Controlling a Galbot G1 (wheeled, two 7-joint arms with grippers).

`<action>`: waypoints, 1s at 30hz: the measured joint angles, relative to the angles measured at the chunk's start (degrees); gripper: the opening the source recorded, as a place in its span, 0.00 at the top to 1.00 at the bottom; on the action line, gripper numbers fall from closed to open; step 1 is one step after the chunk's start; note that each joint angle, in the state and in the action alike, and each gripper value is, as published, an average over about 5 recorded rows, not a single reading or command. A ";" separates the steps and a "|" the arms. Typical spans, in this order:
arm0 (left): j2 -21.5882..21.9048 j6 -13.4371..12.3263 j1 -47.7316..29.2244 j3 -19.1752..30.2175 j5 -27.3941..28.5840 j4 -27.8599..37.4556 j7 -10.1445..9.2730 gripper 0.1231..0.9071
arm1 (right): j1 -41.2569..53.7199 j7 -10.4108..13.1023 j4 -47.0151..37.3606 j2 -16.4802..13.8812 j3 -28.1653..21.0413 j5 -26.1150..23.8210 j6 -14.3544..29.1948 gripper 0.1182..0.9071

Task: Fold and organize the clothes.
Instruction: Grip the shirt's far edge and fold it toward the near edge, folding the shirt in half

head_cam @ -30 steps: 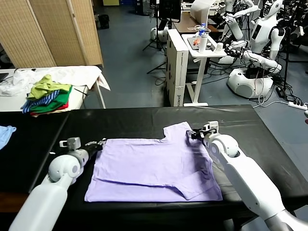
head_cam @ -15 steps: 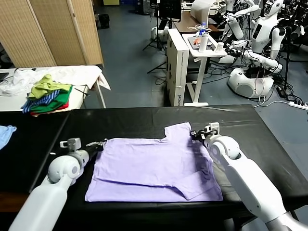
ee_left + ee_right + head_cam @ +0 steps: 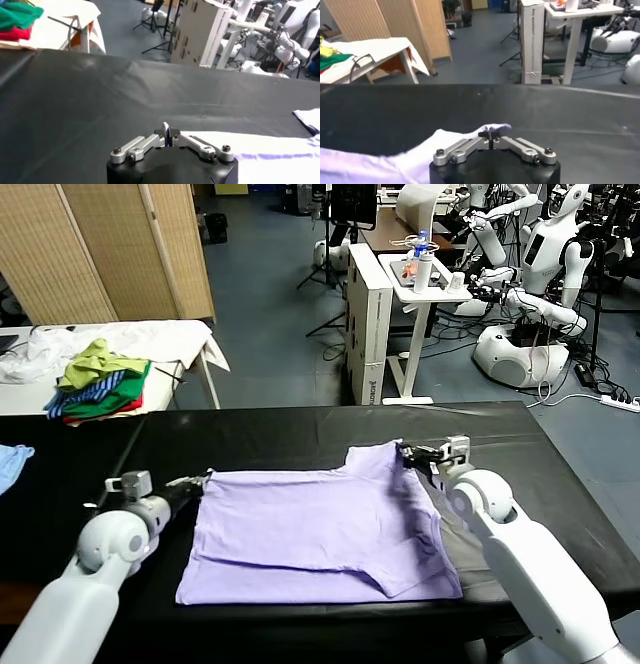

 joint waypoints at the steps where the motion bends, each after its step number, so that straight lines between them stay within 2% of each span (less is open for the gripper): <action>1: 0.43 0.04 0.86 -0.64 -0.14 -0.97 0.05 0.92 | -0.71 0.05 1.04 -0.47 0.43 0.09 -0.36 0.97; 7: 2.38 0.94 6.85 -3.93 -0.43 -7.46 0.16 0.92 | -5.45 0.38 7.50 -3.14 2.87 0.62 -2.40 0.97; 15: 2.36 2.72 13.49 -5.74 -0.29 -14.48 -0.49 0.92 | -13.30 0.52 14.49 -7.01 7.31 1.53 -4.95 0.97; 21: 2.31 3.28 16.60 -6.91 0.35 -16.45 -0.64 0.92 | -19.68 0.62 17.80 -9.49 10.69 1.54 -5.49 0.97; 30: 1.74 3.62 19.65 -8.84 1.62 -17.61 -0.75 0.92 | -25.64 0.66 20.31 -10.86 13.39 1.36 -5.49 0.97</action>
